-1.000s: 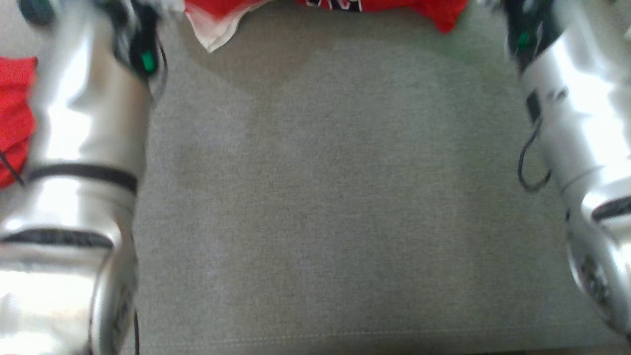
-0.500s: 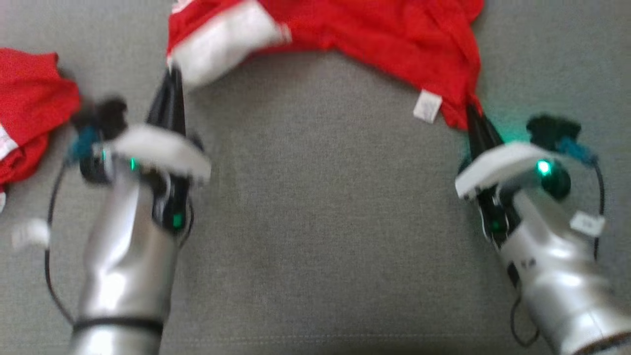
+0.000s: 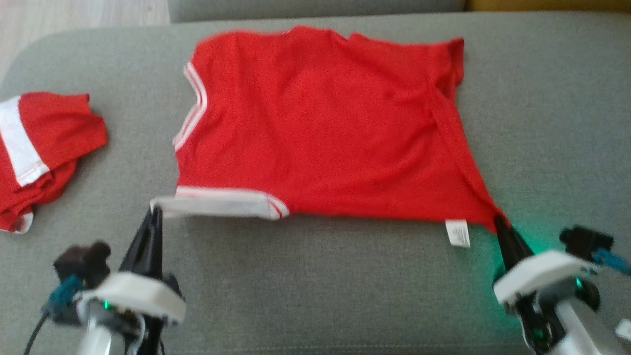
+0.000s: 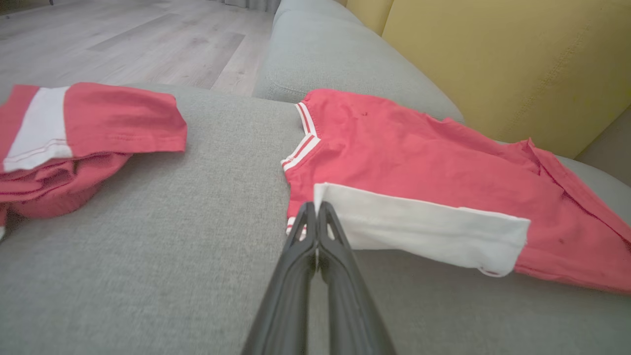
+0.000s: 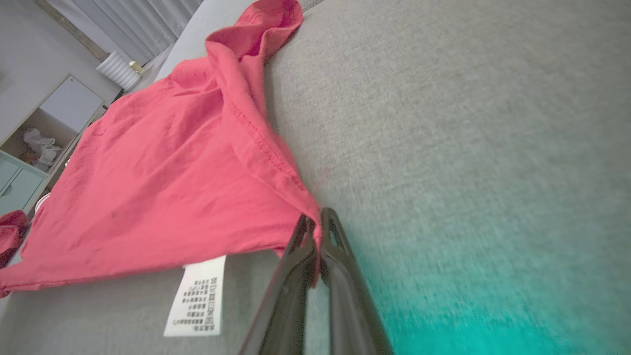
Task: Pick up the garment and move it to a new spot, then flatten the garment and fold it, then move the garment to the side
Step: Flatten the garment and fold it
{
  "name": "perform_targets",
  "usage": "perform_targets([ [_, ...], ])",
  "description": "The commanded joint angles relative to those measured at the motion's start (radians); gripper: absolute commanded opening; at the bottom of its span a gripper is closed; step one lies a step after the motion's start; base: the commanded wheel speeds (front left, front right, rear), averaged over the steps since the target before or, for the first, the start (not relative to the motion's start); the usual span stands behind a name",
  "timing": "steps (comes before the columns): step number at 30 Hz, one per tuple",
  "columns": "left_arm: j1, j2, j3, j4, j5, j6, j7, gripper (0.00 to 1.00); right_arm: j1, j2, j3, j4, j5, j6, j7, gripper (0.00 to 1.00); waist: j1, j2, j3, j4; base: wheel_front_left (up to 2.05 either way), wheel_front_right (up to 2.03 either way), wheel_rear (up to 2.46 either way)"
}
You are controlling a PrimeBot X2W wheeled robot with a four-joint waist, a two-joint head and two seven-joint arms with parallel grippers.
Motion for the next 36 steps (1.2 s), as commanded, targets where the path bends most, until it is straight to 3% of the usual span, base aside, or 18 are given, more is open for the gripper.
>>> perform_targets([
  [1, 0.008, 0.022, 0.041, -0.080, -0.009, 0.016, 0.017, 0.00, 0.036, -0.016, -0.007, -0.061, -0.019, 0.007, 0.018, 0.00, 0.0001, 0.0000, -0.025, 0.001, 0.00, 0.00, 0.00],
  [9, 0.238, 0.001, 0.054, -0.302, -0.038, 0.093, 0.136, 0.00, 0.319, 0.068, -0.223, -0.337, -0.170, 0.007, 0.189, 0.00, 0.0001, 0.0000, -0.079, 0.002, 0.00, 0.00, 0.00],
  [13, 0.300, -0.008, 0.054, -0.356, -0.049, 0.115, 0.166, 0.00, 0.422, 0.136, -0.309, -0.493, -0.256, 0.007, 0.282, 0.00, 0.0001, 0.0000, -0.091, -0.004, 0.00, 0.00, 0.00],
  [18, 0.326, -0.012, 0.043, -0.381, -0.057, 0.125, 0.191, 0.00, 0.475, 0.175, -0.366, -0.609, -0.313, 0.007, 0.371, 0.00, 0.0001, 0.0000, -0.101, -0.008, 0.00, 0.00, 0.00],
  [26, 0.250, 0.001, 0.030, -0.355, -0.072, 0.097, 0.195, 0.00, 0.449, 0.186, -0.379, -0.626, -0.336, 0.007, 0.447, 0.00, 0.0001, 0.0000, -0.098, -0.008, 0.00, 0.00, 0.00],
  [36, -0.006, 0.019, 0.023, -0.193, -0.102, 0.063, 0.240, 0.00, 0.236, 0.186, -0.348, -0.544, -0.360, 0.007, 0.482, 0.00, 0.0001, 0.0000, -0.045, -0.035, 0.00, 0.00, 0.00],
])
